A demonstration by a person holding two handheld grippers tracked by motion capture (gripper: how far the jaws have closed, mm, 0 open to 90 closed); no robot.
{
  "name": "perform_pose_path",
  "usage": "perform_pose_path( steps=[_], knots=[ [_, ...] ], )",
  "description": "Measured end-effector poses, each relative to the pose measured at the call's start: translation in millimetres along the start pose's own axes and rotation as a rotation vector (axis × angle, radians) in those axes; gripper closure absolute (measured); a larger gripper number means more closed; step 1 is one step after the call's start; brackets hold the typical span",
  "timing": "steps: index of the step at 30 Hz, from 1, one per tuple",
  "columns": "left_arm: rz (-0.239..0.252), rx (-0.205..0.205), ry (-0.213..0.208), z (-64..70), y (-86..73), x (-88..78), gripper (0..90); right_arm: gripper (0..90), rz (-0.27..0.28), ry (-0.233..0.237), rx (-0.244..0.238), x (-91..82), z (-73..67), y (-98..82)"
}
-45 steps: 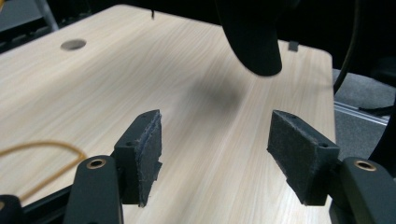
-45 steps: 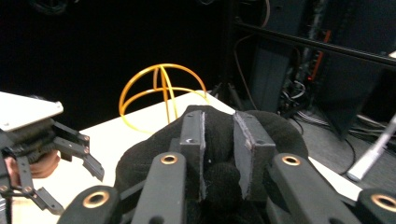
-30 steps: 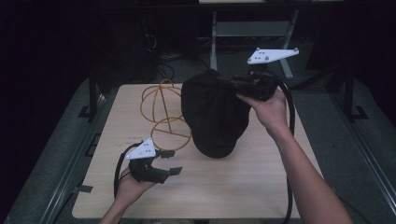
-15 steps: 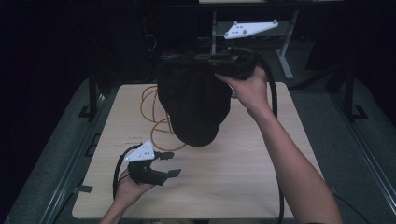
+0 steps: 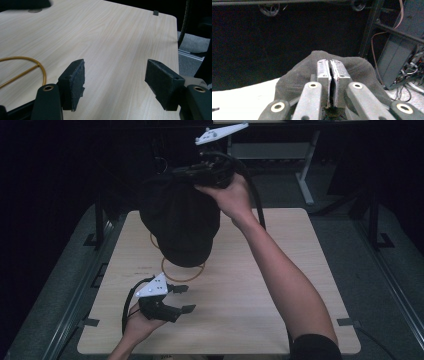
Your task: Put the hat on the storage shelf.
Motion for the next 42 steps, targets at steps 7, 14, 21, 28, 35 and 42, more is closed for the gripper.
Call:
perform_pose_path(
  steps=[7,14,21,28,35,42],
  knots=[
    [-0.016,0.007,-0.009,3.3,-1.6,3.4,31.7,85.9,-0.073,0.036,0.006,46.1,2.8,-3.5],
    [-0.015,0.008,-0.015,4.5,-1.7,4.2,31.4,85.8,-0.139,0.047,0.034,75.4,9.7,-14.3],
    [-0.013,0.018,-0.023,6.1,-1.6,5.9,31.3,85.7,-0.198,0.059,0.058,95.1,13.7,-27.9],
    [-0.033,0.031,-0.018,5.6,-2.9,6.2,31.2,85.1,-0.238,0.069,0.078,110.3,14.2,-39.1],
    [-0.034,0.032,-0.023,6.8,-3.1,7.8,30.8,82.0,-0.271,0.083,0.099,115.9,11.2,-46.0],
    [-0.024,0.038,-0.023,7.7,-3.3,7.1,30.6,76.8,-0.277,0.09,0.077,121.3,8.5,-52.1]
  ],
)
Point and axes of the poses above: each handheld gripper's, and its own axes: x roughly forward along the jaws, y roughly out of its top, z roughly to its right, the point moved 5 cm from there along x, roughly forward along the jaws, and after that the axes turned 12 degrees about -x, right-handed, at the moved point
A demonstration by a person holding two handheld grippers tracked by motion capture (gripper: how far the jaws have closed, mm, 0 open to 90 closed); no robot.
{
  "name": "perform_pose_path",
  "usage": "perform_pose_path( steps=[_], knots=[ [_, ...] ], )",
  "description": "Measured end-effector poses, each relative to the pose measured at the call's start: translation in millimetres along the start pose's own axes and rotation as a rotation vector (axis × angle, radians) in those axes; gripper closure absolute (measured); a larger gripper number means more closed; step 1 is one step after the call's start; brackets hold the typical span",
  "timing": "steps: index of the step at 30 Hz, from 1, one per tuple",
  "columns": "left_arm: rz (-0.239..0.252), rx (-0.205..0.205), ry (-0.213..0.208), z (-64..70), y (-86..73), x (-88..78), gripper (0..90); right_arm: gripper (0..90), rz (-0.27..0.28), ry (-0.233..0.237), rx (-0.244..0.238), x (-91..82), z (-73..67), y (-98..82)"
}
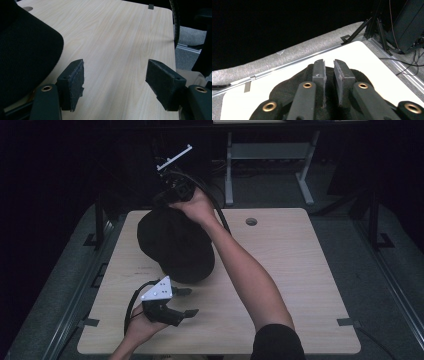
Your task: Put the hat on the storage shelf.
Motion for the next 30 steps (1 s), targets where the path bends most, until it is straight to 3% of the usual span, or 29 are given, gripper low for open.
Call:
perform_pose_path(
  steps=[7,11,19,22,30],
  knots=[
    [-0.006,0.009,0.003,0.3,-0.4,-0.8,29.8,62.2,0.025,0.015,0.034,-6.2,-3.1,-0.2],
    [-0.009,0.009,0.001,1.4,-0.6,0.1,29.2,55.8,0.04,0.013,0.019,-13.8,-4.0,-1.8],
    [-0.005,0.002,-0.004,2.5,-0.8,1.2,28.3,41.2,0.072,0.01,0.04,-32.3,-2.6,-10.7],
    [-0.007,0.002,-0.002,3.0,-1.4,1.1,27.7,38.1,0.074,0.024,0.059,-38.4,-3.1,-15.3],
    [-0.001,-0.001,0.001,3.1,-0.8,0.9,26.9,33.5,0.078,0.013,0.051,-54.6,-4.0,-26.4]
  ],
)
Point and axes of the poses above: each handheld gripper's, and its own axes: x roughly forward along the jaws, y roughly out of its top, z roughly to its right, the point moved 5 cm from there along x, roughly forward along the jaws, and after that the axes turned 12 degrees about -x, right-handed, at the moved point
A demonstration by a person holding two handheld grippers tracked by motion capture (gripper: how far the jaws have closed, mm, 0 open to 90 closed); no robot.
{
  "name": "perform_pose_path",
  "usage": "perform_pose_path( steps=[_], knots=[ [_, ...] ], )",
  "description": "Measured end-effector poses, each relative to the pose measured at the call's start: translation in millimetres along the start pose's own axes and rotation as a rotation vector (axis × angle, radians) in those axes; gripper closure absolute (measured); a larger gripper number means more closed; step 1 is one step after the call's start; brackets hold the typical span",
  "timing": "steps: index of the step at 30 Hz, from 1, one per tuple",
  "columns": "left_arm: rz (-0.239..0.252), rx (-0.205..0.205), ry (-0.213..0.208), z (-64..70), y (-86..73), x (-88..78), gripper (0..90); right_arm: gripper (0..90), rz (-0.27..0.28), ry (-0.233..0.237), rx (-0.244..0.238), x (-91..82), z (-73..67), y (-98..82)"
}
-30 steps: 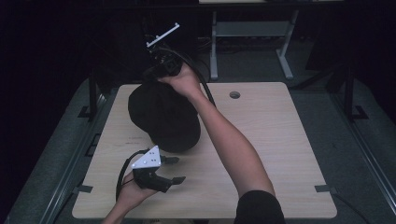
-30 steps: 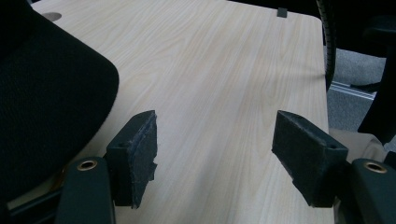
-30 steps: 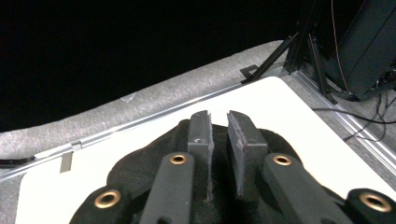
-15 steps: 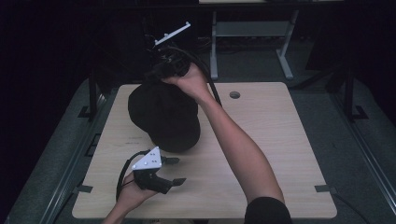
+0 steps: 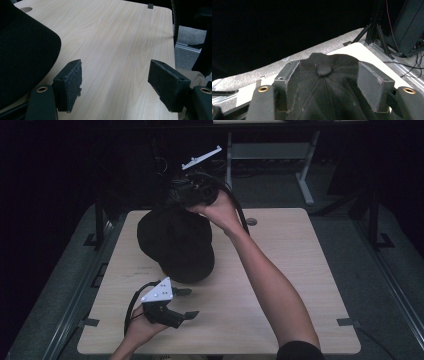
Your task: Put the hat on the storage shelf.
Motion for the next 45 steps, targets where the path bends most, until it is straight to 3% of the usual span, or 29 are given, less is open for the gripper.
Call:
perform_pose_path(
  steps=[5,19,37,45],
  knots=[
    [-0.008,-0.003,0.006,-0.9,-0.9,0.2,25.9,31.8,0.026,-0.006,0.017,-15.7,-1.0,-7.1],
    [-0.016,0.0,0.015,-2.3,-1.7,1.2,25.5,29.2,0.031,-0.052,0.047,-63.2,1.4,-47.4],
    [-0.01,-0.006,0.027,-2.3,-2.7,1.9,24.4,26.0,0.03,-0.089,0.119,-105.5,2.8,-97.8],
    [-0.028,-0.004,0.027,-1.7,-3.5,4.2,24.3,25.2,0.029,-0.109,0.149,-125.2,-0.5,-125.3]
  ],
)
Point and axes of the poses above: each handheld gripper's, and its own axes: x roughly forward along the jaws, y roughly out of its top, z roughly to its right, the point moved 5 cm from there along x, roughly forward along the jaws, and after that the axes turned 12 degrees about -x, right-handed, at the moved point
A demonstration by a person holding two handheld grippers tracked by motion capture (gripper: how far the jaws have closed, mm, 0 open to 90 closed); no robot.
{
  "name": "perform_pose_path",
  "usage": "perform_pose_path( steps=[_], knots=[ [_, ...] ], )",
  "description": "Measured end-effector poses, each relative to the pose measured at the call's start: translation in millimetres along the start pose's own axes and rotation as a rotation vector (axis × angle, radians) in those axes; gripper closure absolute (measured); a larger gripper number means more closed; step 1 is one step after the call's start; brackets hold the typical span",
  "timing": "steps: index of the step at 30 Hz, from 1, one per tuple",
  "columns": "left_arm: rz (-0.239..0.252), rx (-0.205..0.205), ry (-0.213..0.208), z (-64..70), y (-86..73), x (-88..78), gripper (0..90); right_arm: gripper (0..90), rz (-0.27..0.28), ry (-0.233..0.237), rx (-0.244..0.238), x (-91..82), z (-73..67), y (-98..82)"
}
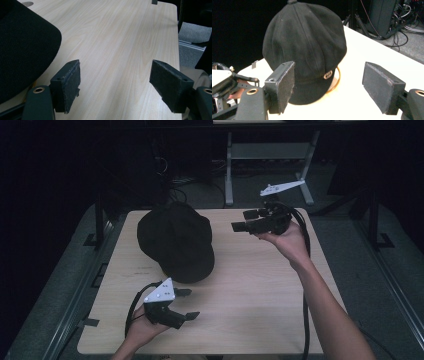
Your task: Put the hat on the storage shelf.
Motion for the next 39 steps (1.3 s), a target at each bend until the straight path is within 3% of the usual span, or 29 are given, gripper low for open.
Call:
perform_pose_path(
  steps=[10,16,25,39],
  knots=[
    [-0.01,0.009,0.004,-1.7,-1.0,1.5,24.2,23.6,-0.006,-0.016,0.04,-18.4,1.4,-34.5],
    [0.001,-0.007,0.002,-1.5,-1.0,1.7,24.1,22.4,-0.008,-0.013,0.056,-24.2,-0.5,-50.2],
    [-0.006,-0.001,0.004,-1.3,-1.5,1.0,24.1,21.9,-0.03,-0.004,0.072,-26.7,-10.4,-80.6],
    [-0.009,0.0,0.009,-2.6,-2.1,0.9,23.9,21.4,-0.051,-0.02,0.113,-27.2,-10.2,-123.1]
  ],
)
Point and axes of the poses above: each handheld gripper's, and its own axes: x roughly forward along the jaws, y roughly out of its top, z roughly to its right, the point moved 5 cm from there along x, roughly forward along the jaws, and after that the axes turned 12 degrees about -x, right-handed, at the moved point
